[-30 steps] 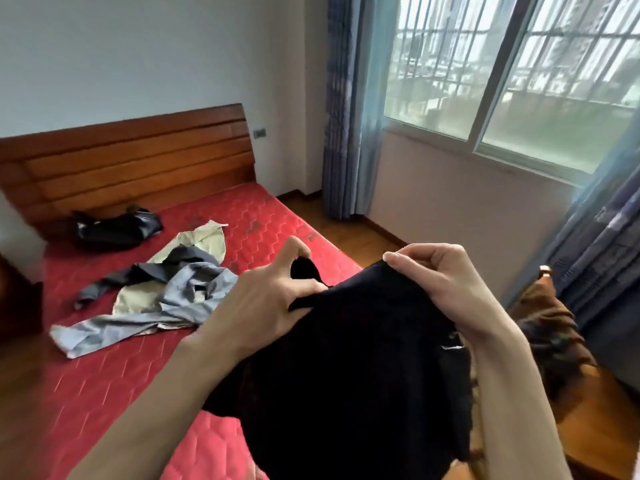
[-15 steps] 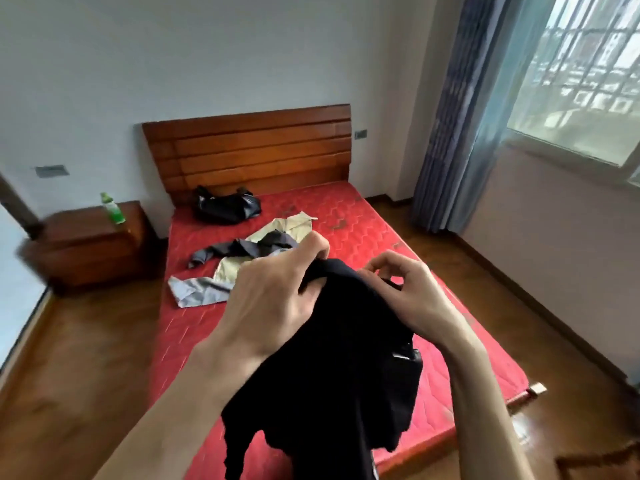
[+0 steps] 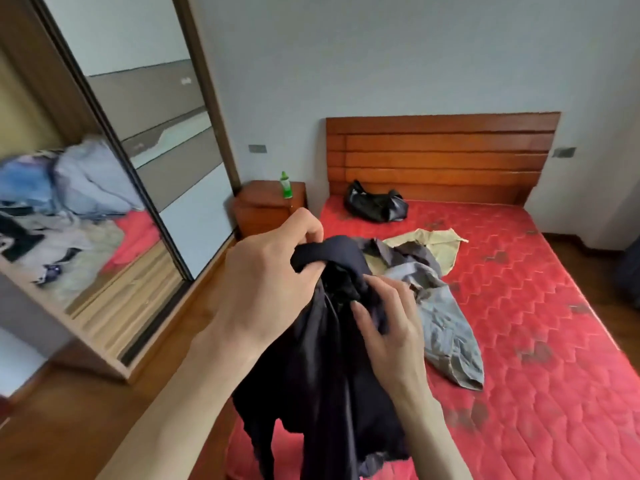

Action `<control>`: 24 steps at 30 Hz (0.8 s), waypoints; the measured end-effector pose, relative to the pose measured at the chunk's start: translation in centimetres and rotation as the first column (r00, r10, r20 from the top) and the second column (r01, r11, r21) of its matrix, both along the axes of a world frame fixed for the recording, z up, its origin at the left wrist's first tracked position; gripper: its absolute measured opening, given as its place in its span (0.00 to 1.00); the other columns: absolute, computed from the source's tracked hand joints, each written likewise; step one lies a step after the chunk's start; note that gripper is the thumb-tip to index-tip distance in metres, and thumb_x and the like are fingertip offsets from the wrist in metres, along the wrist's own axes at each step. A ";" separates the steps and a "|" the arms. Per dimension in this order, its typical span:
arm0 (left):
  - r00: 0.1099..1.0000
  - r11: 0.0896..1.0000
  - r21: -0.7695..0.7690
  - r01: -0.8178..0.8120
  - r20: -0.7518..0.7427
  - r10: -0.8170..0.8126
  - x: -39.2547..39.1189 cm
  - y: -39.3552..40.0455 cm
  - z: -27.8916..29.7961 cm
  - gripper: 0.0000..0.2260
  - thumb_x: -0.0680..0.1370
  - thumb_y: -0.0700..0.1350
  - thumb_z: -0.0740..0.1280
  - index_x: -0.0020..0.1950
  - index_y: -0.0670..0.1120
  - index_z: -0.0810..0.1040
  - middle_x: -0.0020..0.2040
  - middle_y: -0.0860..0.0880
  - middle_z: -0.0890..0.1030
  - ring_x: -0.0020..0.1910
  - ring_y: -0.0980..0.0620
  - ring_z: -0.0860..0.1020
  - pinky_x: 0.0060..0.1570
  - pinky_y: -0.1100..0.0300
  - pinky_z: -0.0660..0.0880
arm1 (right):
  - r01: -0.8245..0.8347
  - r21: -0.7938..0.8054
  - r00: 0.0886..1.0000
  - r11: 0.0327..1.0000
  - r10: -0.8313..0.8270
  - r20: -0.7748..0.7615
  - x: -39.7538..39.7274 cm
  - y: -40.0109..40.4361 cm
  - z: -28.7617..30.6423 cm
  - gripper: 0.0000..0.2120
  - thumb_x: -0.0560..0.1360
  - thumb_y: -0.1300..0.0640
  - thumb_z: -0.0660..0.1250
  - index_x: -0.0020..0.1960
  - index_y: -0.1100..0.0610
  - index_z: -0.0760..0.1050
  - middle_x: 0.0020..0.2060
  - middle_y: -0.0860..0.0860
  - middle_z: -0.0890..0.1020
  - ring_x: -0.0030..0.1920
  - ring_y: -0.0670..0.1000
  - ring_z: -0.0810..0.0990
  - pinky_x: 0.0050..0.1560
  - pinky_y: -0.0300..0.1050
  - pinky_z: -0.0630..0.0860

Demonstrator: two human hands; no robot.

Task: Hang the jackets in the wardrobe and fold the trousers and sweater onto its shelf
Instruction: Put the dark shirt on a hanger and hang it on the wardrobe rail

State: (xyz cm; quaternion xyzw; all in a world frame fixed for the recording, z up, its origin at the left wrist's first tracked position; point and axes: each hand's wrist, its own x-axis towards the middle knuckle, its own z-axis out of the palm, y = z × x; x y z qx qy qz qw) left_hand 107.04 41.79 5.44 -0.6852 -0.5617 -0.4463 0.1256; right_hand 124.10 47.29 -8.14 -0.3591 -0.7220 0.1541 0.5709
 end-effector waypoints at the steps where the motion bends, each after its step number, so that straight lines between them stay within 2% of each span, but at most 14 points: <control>1: 0.999 0.999 -0.001 -0.035 0.003 0.035 -1.4 -0.5 -0.2 0.08 0.72 0.49 0.68 0.49 0.55 0.72 0.36 0.55 0.80 0.35 0.52 0.78 0.36 0.57 0.74 | -0.077 -0.030 0.997 0.997 0.078 0.007 -1.3 0.5 0.2 0.16 0.81 0.47 0.67 0.67 0.51 0.76 0.57 0.42 0.77 0.59 0.47 0.79 0.61 0.48 0.76; 3: 0.994 0.994 -0.002 -0.113 -0.003 0.113 -4.4 -1.5 -0.6 0.11 0.71 0.46 0.71 0.49 0.55 0.72 0.35 0.54 0.80 0.35 0.50 0.78 0.35 0.57 0.73 | -0.217 -0.096 0.975 0.971 0.221 0.028 -4.2 1.2 0.7 0.13 0.81 0.45 0.66 0.63 0.46 0.74 0.52 0.37 0.75 0.54 0.45 0.78 0.54 0.51 0.79; 5: 0.982 0.982 0.006 -0.190 -0.013 0.190 -7.5 -2.8 -0.8 0.11 0.70 0.44 0.72 0.48 0.54 0.73 0.34 0.54 0.79 0.35 0.50 0.76 0.33 0.57 0.71 | -0.325 -0.135 0.940 0.936 0.335 0.059 -7.7 1.6 1.1 0.07 0.82 0.48 0.65 0.59 0.45 0.73 0.49 0.38 0.73 0.51 0.45 0.76 0.47 0.53 0.80; 8: 0.970 0.970 0.009 -0.242 -0.005 0.242 -12.9 -5.3 -0.8 0.09 0.71 0.46 0.71 0.47 0.54 0.74 0.33 0.56 0.76 0.34 0.50 0.74 0.31 0.56 0.71 | -0.416 -0.059 0.901 0.907 0.420 0.109 -13.0 1.1 1.6 0.04 0.84 0.56 0.64 0.57 0.48 0.73 0.50 0.39 0.71 0.53 0.42 0.75 0.54 0.39 0.74; 10: 0.959 0.960 -0.039 -0.278 -0.064 0.275 -17.0 -7.3 -0.5 0.07 0.72 0.51 0.68 0.47 0.55 0.74 0.33 0.57 0.78 0.33 0.52 0.75 0.31 0.54 0.75 | -0.439 -0.038 0.888 0.898 0.440 0.132 -16.4 0.5 2.1 0.06 0.84 0.59 0.62 0.58 0.50 0.71 0.51 0.45 0.74 0.53 0.42 0.75 0.56 0.33 0.69; 12: 0.949 0.948 -0.124 -0.292 -0.161 0.271 -21.2 -9.4 -0.2 0.09 0.72 0.56 0.67 0.49 0.56 0.74 0.34 0.58 0.80 0.32 0.53 0.77 0.31 0.54 0.76 | -0.435 -0.076 0.886 0.897 0.442 0.142 -19.9 0.0 2.9 0.08 0.83 0.58 0.61 0.59 0.47 0.69 0.48 0.47 0.78 0.49 0.41 0.76 0.53 0.29 0.68; 15: 0.954 0.936 -0.214 -0.281 -0.172 0.247 -27.1 -12.2 -0.2 0.16 0.74 0.68 0.66 0.50 0.57 0.78 0.35 0.59 0.80 0.33 0.56 0.78 0.31 0.62 0.75 | -0.499 -0.102 0.848 0.860 0.509 0.146 -25.1 -1.1 4.3 0.05 0.86 0.55 0.58 0.60 0.47 0.67 0.46 0.40 0.79 0.46 0.41 0.79 0.49 0.28 0.70; 16: 0.951 0.935 -0.197 -0.293 -0.157 0.265 -28.9 -13.0 -0.2 0.17 0.76 0.69 0.64 0.50 0.57 0.80 0.35 0.58 0.80 0.33 0.56 0.78 0.31 0.62 0.74 | -0.544 -0.102 0.822 0.833 0.554 0.131 -26.9 -1.7 4.7 0.04 0.87 0.54 0.57 0.60 0.47 0.66 0.46 0.39 0.79 0.45 0.42 0.80 0.47 0.30 0.71; 19: 0.908 0.921 -0.032 -0.389 -0.184 0.377 -33.7 -14.7 0.2 0.18 0.80 0.64 0.63 0.48 0.52 0.84 0.34 0.55 0.82 0.30 0.53 0.78 0.32 0.53 0.77 | -0.648 -0.065 0.753 0.759 0.651 0.099 -32.2 -3.7 5.7 0.04 0.86 0.52 0.58 0.60 0.47 0.65 0.45 0.40 0.79 0.42 0.48 0.80 0.44 0.34 0.72; 22: 0.856 0.882 0.134 -0.453 -0.212 0.471 -37.7 -16.1 0.9 0.16 0.81 0.59 0.67 0.44 0.49 0.85 0.29 0.55 0.79 0.27 0.52 0.76 0.29 0.57 0.74 | -0.689 -0.059 0.712 0.723 0.689 0.132 -37.2 -5.0 5.7 0.06 0.84 0.52 0.64 0.59 0.46 0.68 0.46 0.40 0.80 0.45 0.45 0.82 0.45 0.32 0.72; 24: 0.840 0.867 0.197 -0.457 -0.226 0.494 -40.4 -17.2 1.1 0.16 0.81 0.57 0.69 0.43 0.47 0.85 0.29 0.54 0.79 0.28 0.51 0.76 0.28 0.55 0.74 | -0.701 -0.113 0.685 0.704 0.709 0.169 -40.7 -6.0 4.9 0.07 0.82 0.48 0.67 0.57 0.43 0.70 0.44 0.39 0.80 0.42 0.43 0.80 0.42 0.32 0.72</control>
